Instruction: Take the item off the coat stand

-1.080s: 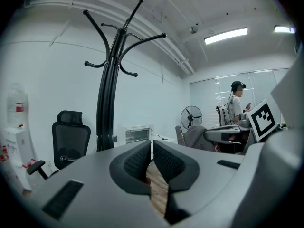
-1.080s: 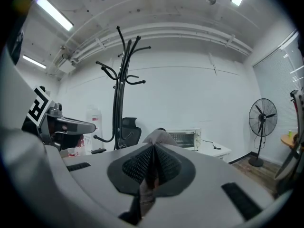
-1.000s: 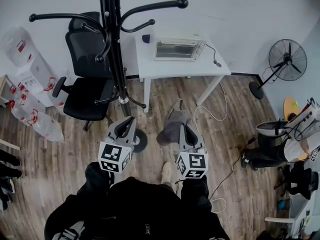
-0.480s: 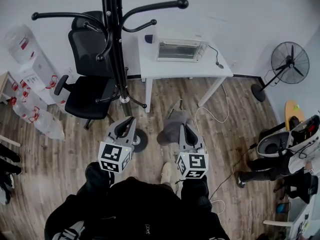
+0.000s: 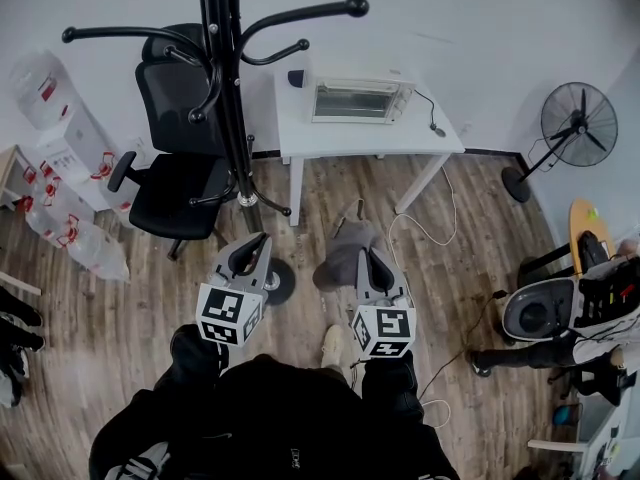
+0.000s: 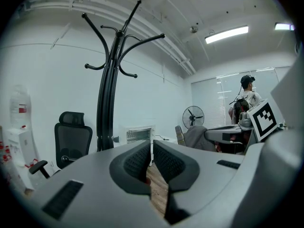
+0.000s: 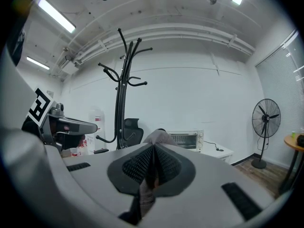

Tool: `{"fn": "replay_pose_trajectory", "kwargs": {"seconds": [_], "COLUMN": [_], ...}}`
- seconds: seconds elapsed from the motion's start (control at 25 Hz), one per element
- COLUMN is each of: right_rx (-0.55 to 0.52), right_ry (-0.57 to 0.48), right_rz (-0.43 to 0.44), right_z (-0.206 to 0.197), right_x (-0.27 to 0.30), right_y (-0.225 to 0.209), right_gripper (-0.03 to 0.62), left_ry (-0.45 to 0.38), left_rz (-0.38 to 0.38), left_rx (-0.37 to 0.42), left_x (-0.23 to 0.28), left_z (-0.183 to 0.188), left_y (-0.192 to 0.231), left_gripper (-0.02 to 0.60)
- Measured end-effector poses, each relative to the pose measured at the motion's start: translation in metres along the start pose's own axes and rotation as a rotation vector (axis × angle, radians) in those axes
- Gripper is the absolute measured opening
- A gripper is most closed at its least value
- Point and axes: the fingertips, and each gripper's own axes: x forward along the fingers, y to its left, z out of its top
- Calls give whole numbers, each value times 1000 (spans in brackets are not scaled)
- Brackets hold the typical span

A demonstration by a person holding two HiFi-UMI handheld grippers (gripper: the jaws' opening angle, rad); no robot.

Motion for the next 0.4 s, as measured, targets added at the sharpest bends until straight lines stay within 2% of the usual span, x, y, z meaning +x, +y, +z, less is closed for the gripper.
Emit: {"fn": "replay_pose_trajectory", "kwargs": {"seconds": [0.4], "right_rx": [2], "right_ry": [-3], "right_rz": [1], "right_z": [2], "right_x": [-3], "right_y": [-2], "right_gripper": [21], "left_ry": [2], "left_rz": [3], "left_rx": [-1], "left_x": [-1], "left_z": [1], "left_y": [-2], "left_gripper": [35]}}
